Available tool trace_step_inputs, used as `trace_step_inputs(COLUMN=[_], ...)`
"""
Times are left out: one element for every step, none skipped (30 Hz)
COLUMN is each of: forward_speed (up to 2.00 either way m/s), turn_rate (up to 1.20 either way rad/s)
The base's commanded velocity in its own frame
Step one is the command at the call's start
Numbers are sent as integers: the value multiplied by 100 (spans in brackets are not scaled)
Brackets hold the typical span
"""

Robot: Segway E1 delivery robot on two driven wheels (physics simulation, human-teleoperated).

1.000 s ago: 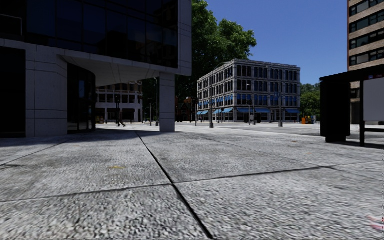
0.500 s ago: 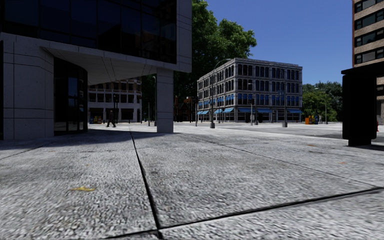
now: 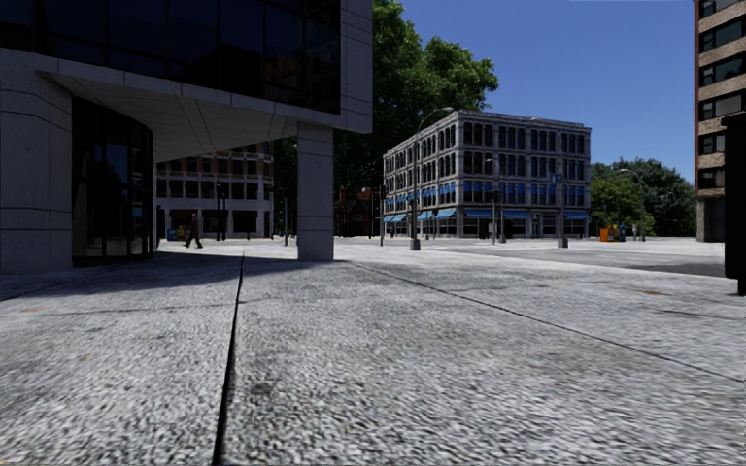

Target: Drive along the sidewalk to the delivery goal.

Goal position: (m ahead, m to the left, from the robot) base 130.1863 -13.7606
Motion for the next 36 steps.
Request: trace_step_inputs(forward_speed=[200,200,200,200,200,200,200,200,200,200,200,200,200,200,200,200,200,200,200,200,200,200,200,200,200,200,200,200,200,200,200,200,200,200,200,200], turn_rate=[0,0,0,0,0,0,0,0,0,0,0,0,0,0,0,0,0,0,0,0,0,0,0,0,0,0,0,0,0,0,0,0,0,0,0,0])
